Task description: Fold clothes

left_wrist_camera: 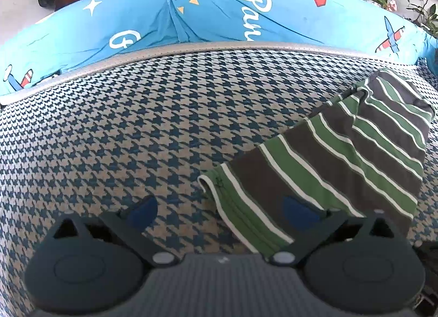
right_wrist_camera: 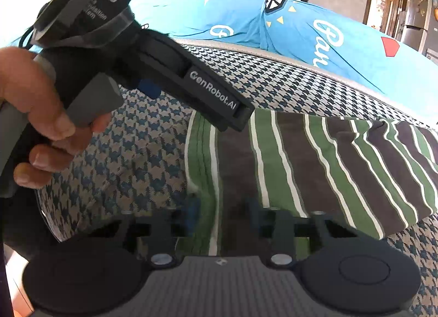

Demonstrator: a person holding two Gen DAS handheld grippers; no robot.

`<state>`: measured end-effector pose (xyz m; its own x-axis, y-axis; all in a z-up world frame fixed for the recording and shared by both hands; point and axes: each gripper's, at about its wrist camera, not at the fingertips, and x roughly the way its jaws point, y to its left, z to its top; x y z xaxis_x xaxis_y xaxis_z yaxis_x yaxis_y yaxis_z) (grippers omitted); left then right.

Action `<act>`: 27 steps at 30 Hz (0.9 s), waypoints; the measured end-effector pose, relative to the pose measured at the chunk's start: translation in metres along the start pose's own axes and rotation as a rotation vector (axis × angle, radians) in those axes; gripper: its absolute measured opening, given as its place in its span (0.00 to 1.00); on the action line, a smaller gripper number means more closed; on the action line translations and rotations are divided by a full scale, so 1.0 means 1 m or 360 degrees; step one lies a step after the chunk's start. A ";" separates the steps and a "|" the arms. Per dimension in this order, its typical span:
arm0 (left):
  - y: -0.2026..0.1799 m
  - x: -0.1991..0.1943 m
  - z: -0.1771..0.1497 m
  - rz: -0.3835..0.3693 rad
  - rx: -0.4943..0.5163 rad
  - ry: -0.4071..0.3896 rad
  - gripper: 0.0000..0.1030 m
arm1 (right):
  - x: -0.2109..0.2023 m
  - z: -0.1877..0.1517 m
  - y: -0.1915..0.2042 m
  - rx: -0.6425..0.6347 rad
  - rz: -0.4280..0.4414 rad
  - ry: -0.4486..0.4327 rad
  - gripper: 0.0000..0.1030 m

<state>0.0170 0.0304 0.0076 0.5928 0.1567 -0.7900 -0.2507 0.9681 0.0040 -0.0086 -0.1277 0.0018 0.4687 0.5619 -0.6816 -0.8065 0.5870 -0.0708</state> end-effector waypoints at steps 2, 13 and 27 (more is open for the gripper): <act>0.004 0.001 0.002 -0.0054 -0.0020 0.0032 1.00 | 0.000 0.002 -0.005 0.0050 -0.0002 0.0003 0.15; 0.037 0.008 0.007 -0.0477 -0.0379 0.0177 1.00 | -0.011 0.008 -0.061 0.0665 0.0208 -0.0034 0.13; 0.039 0.010 0.007 -0.0678 -0.0559 0.0299 1.00 | -0.012 0.012 -0.080 0.0872 0.0204 -0.0049 0.13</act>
<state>0.0185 0.0708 0.0043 0.5592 -0.3007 -0.7726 -0.2776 0.8102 -0.5163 0.0548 -0.1746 0.0237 0.3963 0.6607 -0.6375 -0.5565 0.7251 0.4056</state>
